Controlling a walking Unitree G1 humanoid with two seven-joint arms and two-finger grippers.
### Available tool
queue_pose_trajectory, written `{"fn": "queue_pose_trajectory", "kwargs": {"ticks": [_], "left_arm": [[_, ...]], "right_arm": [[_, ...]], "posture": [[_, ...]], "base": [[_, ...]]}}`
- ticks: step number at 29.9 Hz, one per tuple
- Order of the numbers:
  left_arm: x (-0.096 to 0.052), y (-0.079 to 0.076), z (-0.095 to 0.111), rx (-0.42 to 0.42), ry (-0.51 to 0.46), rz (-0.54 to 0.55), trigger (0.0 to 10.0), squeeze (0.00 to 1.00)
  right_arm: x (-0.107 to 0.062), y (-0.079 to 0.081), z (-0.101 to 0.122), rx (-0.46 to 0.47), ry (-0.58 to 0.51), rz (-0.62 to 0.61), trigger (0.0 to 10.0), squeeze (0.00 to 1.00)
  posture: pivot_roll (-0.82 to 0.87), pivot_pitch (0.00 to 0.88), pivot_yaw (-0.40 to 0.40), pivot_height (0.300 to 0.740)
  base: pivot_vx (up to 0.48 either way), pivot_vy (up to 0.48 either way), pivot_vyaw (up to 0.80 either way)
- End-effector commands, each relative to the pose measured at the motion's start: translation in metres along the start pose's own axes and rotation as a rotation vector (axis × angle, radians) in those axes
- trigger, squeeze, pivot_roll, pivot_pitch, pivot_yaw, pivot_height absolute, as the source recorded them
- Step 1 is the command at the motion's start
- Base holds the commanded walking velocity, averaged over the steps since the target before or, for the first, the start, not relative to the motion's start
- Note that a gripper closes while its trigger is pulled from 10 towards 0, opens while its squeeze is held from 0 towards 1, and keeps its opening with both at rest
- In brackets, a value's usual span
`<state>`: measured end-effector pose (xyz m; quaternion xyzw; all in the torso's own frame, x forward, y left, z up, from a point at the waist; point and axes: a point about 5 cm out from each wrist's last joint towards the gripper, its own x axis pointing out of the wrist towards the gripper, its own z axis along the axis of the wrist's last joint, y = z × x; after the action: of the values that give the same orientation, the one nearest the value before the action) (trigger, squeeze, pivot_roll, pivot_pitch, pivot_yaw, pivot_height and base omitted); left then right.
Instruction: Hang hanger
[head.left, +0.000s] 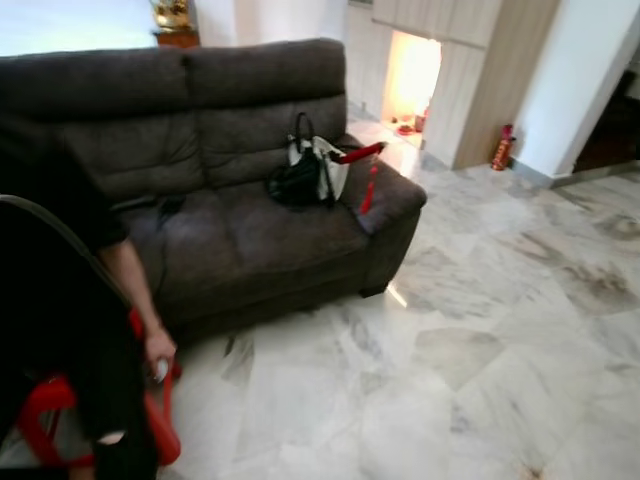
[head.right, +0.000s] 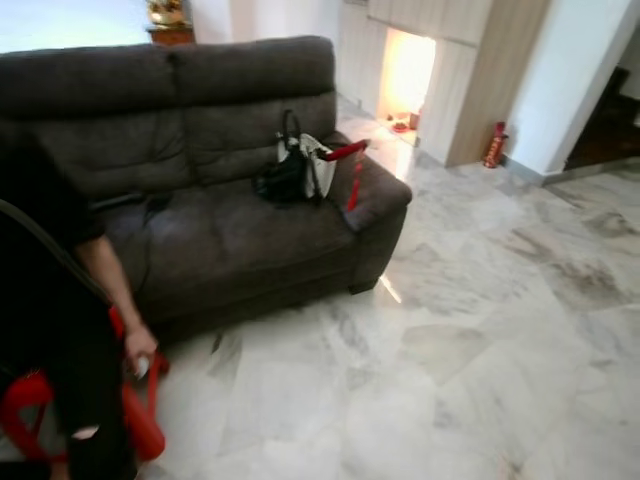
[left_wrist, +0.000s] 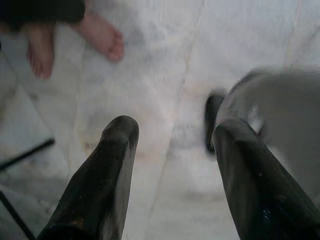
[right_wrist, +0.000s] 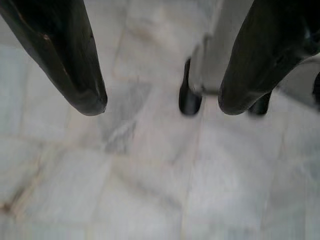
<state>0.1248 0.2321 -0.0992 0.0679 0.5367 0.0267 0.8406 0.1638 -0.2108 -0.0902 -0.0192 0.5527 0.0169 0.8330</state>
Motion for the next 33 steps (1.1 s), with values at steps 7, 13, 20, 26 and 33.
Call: {"fn": "queue_pose_trajectory", "kwargs": {"ticks": [7,13,20,26,33], "left_arm": [[-0.0003,0.0053,0.0013,-0.037,-0.007,0.013,10.0,0.0],[-0.0004,0.006,0.0014,-0.027,-0.007,0.013,10.0,0.0],[-0.0005,0.0061,0.0014,-0.027,-0.009,0.012,10.0,0.0],[-0.0004,0.0062,0.0014,-0.007,-0.005,0.009,10.0,0.0],[-0.0004,0.0071,0.0021,0.014,-0.007,0.024,10.0,0.0]], "right_arm": [[0.0012,0.0088,0.0037,0.046,-0.023,0.044,10.0,0.0],[0.0014,0.0095,0.0033,0.053,-0.021,0.043,10.0,0.0],[0.0014,0.0097,0.003,0.056,-0.021,0.044,10.0,0.0],[0.0014,0.0091,0.0035,0.062,-0.032,0.033,10.0,0.0],[0.0014,0.0096,0.0034,0.072,-0.035,0.043,10.0,0.0]], "posture": [[0.13,0.0,-0.039,0.74],[0.13,0.0,-0.031,0.74],[0.13,0.0,-0.029,0.74],[0.13,0.0,-0.03,0.74],[0.13,0.0,-0.028,0.74]], "base": [[0.0,0.0,-0.8],[0.0,0.0,-0.8],[0.0,0.0,-0.8],[0.0,0.0,-0.67],[0.0,0.0,0.0]]}}
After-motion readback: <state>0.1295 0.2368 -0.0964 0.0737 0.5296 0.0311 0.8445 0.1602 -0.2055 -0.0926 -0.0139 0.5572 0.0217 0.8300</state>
